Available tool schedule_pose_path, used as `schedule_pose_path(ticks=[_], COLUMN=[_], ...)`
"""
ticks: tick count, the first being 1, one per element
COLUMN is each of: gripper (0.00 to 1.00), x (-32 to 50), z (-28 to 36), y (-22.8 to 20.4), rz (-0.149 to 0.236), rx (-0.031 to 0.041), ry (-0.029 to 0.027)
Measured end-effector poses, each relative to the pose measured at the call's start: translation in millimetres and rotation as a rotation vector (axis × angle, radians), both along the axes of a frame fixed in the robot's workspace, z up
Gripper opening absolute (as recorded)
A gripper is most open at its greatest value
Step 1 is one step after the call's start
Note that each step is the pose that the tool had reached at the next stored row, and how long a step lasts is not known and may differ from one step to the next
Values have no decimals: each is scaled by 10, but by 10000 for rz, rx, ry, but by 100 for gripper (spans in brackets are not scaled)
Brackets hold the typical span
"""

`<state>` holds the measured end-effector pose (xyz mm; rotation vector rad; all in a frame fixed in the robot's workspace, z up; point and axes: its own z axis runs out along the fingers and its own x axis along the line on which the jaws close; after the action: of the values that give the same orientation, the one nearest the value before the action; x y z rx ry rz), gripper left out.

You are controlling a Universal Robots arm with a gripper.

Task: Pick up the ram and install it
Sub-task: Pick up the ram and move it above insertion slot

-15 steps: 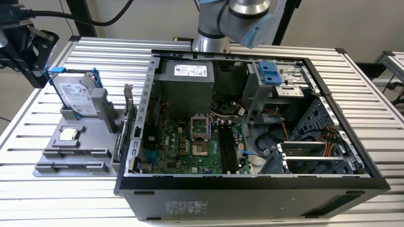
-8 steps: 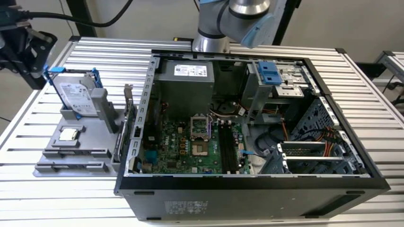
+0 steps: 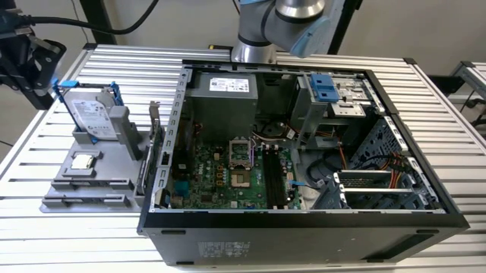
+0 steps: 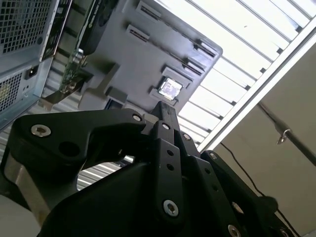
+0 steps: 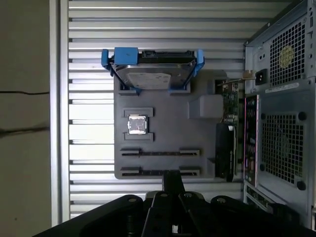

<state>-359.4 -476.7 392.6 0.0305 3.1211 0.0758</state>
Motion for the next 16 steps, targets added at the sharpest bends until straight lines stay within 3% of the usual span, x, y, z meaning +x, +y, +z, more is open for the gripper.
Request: schedule_pose_path(ticks=[16], gripper=[0], x=[-17], z=[0], y=[-119], rz=[-1], rx=[-1], ry=[1])
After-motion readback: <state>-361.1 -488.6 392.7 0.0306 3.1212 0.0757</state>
